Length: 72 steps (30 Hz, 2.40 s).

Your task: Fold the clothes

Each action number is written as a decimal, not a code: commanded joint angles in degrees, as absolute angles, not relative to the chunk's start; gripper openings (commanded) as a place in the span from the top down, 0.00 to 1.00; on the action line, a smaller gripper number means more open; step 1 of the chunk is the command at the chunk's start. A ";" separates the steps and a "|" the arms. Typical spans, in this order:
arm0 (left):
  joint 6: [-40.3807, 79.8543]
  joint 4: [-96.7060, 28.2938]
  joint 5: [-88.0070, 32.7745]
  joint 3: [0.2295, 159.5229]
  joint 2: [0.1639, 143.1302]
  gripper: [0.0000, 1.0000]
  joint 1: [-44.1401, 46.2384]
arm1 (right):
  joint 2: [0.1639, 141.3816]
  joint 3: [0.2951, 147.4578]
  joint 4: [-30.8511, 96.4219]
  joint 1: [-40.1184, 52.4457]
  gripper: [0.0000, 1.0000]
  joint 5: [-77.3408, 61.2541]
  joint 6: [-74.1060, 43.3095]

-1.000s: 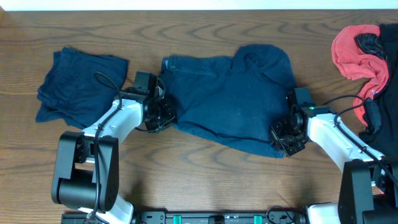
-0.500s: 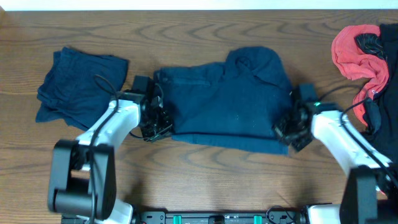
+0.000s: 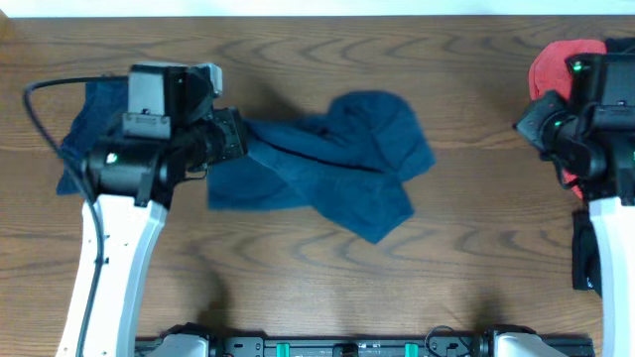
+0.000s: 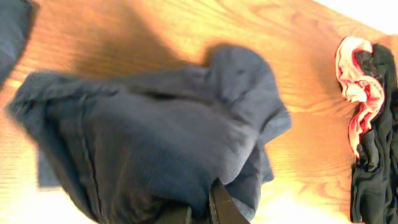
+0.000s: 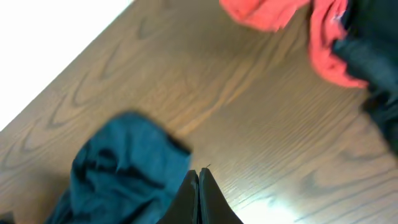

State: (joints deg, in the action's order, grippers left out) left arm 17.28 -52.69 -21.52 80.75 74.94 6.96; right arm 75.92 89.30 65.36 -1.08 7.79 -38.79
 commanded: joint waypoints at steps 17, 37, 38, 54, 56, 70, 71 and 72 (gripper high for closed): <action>15.66 -59.35 -12.75 80.86 83.83 0.94 6.81 | 85.30 68.01 57.54 12.14 0.68 -20.23 5.21; 15.66 -59.31 -12.75 80.86 83.85 0.94 6.81 | 103.09 60.23 32.53 25.91 0.25 -14.79 28.69; 15.68 -59.31 -12.75 80.86 83.85 0.94 6.81 | 103.55 60.23 32.25 25.93 0.23 -14.79 29.23; 15.68 -59.31 -12.75 80.86 83.85 0.94 6.81 | 104.81 60.23 25.23 27.70 0.23 -13.98 30.76; 15.68 -59.31 -12.78 80.86 83.85 0.94 6.81 | 104.81 60.23 25.36 29.02 0.30 -13.98 30.76; 15.68 -59.33 -12.75 80.86 83.85 0.94 6.81 | 104.33 60.29 27.07 30.87 0.99 1.21 20.71; 15.66 -59.33 -12.75 80.86 83.85 0.94 6.81 | 103.85 60.36 27.42 30.65 0.99 2.02 19.94; 15.66 -59.33 -12.75 80.86 83.85 0.94 6.81 | 103.42 60.38 27.62 30.41 0.99 2.46 19.55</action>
